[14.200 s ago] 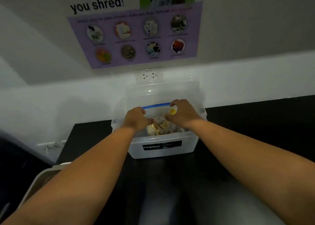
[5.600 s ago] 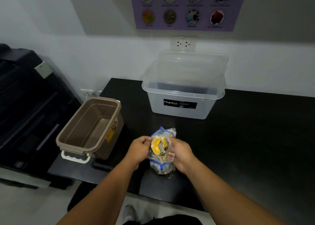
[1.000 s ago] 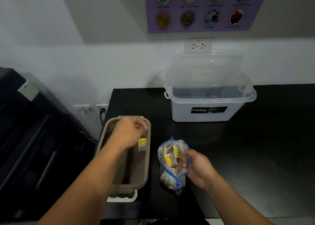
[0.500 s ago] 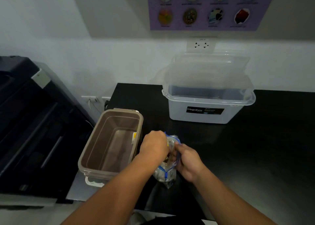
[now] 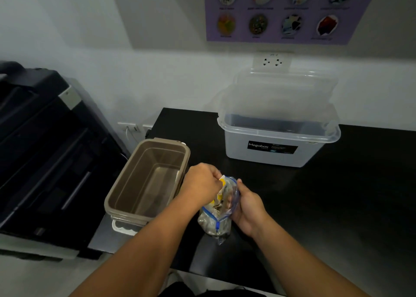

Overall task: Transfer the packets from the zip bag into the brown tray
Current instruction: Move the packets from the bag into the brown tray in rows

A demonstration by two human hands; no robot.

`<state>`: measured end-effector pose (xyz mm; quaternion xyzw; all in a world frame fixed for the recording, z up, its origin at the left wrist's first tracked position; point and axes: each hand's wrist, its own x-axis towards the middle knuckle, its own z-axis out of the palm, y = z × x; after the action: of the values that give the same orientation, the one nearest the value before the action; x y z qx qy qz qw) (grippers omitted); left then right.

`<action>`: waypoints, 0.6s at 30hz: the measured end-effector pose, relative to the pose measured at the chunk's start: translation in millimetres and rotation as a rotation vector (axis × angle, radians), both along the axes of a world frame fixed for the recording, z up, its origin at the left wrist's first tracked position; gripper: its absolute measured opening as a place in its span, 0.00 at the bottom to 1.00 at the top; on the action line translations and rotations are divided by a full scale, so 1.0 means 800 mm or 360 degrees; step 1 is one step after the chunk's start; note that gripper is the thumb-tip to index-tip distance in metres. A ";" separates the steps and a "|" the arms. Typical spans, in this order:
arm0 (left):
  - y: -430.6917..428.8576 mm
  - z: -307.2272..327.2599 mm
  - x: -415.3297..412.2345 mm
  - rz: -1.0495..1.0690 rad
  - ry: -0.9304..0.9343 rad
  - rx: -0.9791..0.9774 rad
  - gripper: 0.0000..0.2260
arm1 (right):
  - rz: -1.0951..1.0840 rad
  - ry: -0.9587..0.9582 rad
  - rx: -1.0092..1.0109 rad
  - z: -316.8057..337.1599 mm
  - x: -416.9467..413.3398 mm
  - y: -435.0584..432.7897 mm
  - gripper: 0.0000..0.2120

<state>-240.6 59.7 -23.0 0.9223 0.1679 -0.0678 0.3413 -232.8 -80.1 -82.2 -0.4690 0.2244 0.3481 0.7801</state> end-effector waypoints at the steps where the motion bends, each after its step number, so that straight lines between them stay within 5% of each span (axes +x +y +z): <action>1: 0.004 0.005 0.000 0.0008 -0.0029 -0.0052 0.05 | -0.0004 -0.0002 0.0000 0.002 0.000 0.002 0.22; 9: 0.103 0.060 0.015 0.0369 -0.0328 -0.0864 0.05 | -0.0133 0.0038 0.0050 0.005 0.001 0.022 0.21; 18: 0.205 -0.001 0.029 0.0406 0.0009 -0.0697 0.03 | -0.0322 0.0031 0.0055 0.008 -0.012 0.037 0.18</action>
<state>-217.1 223.4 -23.4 0.7976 0.2650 -0.0615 0.5384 -242.3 -50.6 -76.0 -0.4271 0.2723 0.2760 0.8169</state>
